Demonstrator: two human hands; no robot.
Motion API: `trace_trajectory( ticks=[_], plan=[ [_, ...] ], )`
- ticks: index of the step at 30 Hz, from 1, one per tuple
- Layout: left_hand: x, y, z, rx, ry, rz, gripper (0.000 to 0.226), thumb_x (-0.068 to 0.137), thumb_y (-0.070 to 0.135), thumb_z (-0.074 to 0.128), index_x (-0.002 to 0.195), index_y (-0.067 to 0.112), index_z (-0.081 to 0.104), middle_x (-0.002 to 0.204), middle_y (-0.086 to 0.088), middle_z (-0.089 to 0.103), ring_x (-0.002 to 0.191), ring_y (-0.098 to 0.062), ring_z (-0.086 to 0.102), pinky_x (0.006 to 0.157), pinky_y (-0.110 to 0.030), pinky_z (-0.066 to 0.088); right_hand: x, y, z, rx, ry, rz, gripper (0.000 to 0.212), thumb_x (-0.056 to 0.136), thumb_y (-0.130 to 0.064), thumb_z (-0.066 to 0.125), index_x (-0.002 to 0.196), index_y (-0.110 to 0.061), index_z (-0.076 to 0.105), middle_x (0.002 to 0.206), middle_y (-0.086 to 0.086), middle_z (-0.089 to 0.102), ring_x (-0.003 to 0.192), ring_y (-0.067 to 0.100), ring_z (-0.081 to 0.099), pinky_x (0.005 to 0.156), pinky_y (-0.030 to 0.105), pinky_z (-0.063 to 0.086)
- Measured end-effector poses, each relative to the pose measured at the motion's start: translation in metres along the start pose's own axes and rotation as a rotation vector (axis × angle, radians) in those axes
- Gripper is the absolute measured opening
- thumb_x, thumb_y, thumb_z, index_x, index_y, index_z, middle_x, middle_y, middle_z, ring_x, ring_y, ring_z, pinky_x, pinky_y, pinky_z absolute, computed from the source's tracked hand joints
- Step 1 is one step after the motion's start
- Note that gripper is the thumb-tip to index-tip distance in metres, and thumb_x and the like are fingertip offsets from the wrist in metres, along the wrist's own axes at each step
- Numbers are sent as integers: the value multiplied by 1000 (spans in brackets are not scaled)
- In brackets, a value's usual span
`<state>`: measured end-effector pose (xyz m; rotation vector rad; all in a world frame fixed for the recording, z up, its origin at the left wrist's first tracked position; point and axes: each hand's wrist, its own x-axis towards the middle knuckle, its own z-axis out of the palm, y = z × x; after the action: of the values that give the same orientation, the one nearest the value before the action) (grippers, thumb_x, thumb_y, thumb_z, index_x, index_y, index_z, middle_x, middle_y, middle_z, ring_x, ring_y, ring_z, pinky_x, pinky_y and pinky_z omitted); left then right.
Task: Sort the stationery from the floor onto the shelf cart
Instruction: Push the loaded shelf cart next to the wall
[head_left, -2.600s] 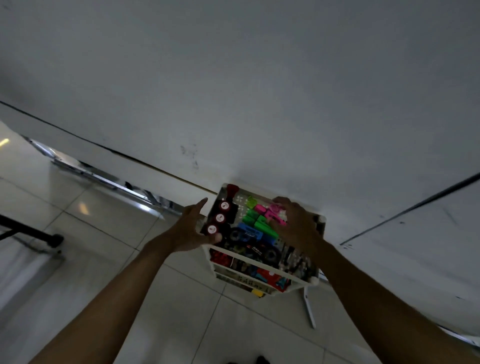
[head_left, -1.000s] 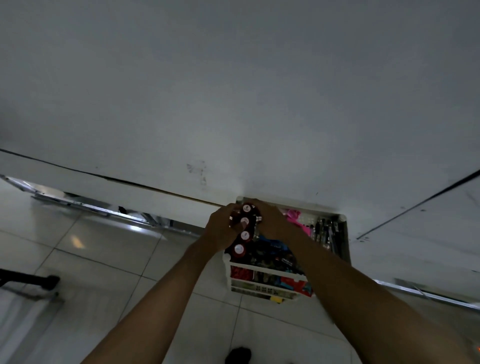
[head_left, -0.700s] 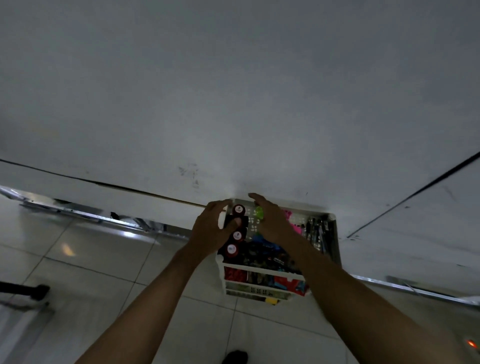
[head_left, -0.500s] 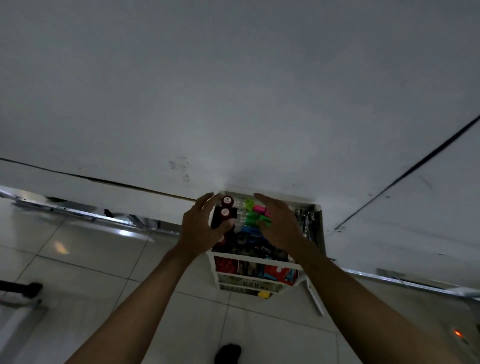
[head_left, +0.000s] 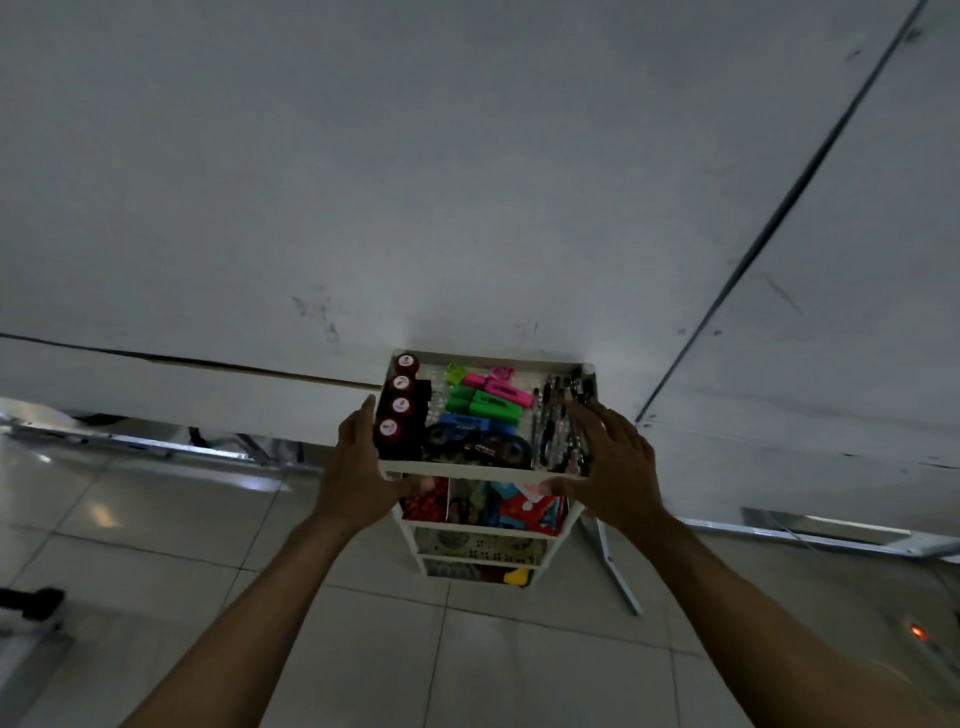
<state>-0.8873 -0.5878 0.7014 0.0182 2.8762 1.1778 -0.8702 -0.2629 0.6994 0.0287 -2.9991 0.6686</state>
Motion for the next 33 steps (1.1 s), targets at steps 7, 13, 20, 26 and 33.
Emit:
trace_trajectory(
  ticks=[7, 13, 20, 26, 33],
  plan=[
    [0, -26, 10, -81, -8, -90, 134, 59, 31, 91, 153, 26, -4, 152, -16, 24, 136, -28, 31, 103, -40, 32, -18, -3, 7, 28, -27, 71, 112, 63, -63, 78, 152, -36, 17, 161, 2, 18, 145, 26, 20, 113, 51, 27],
    [10, -49, 26, -266, -65, -98, 129, 63, 15, 90, 153, 21, -2, 154, -9, 30, 138, -23, 31, 113, -43, 31, -29, 0, 35, 220, 186, 122, 118, 58, -30, 92, 151, -14, 21, 157, 17, 16, 140, 34, 27, 100, 56, 45],
    [9, -69, 85, -528, 313, 123, 95, 72, -4, 78, 146, 8, 20, 136, -4, 46, 127, -7, 49, 99, -23, 48, -40, 15, 103, 557, 359, 217, 105, 74, -19, 83, 150, -31, 11, 125, 6, 60, 93, 13, 63, 63, 18, 55],
    [21, -97, 128, -497, 493, 249, 45, 83, 13, 74, 117, 1, 48, 100, -22, 61, 86, -29, 62, 77, -38, 56, -24, 33, 154, 751, 478, 353, 27, 89, -32, 66, 112, -28, 52, 98, -8, 68, 92, 14, 69, 64, 25, 56],
    [55, -125, 139, -674, 543, 233, 34, 69, 4, 64, 53, 7, 34, 52, -6, 41, 50, -18, 41, 51, -30, 36, 3, 50, 176, 782, 749, 153, 23, 91, -26, 61, 71, -30, 51, 62, -23, 63, 53, -6, 61, 43, 7, 41]
  ],
)
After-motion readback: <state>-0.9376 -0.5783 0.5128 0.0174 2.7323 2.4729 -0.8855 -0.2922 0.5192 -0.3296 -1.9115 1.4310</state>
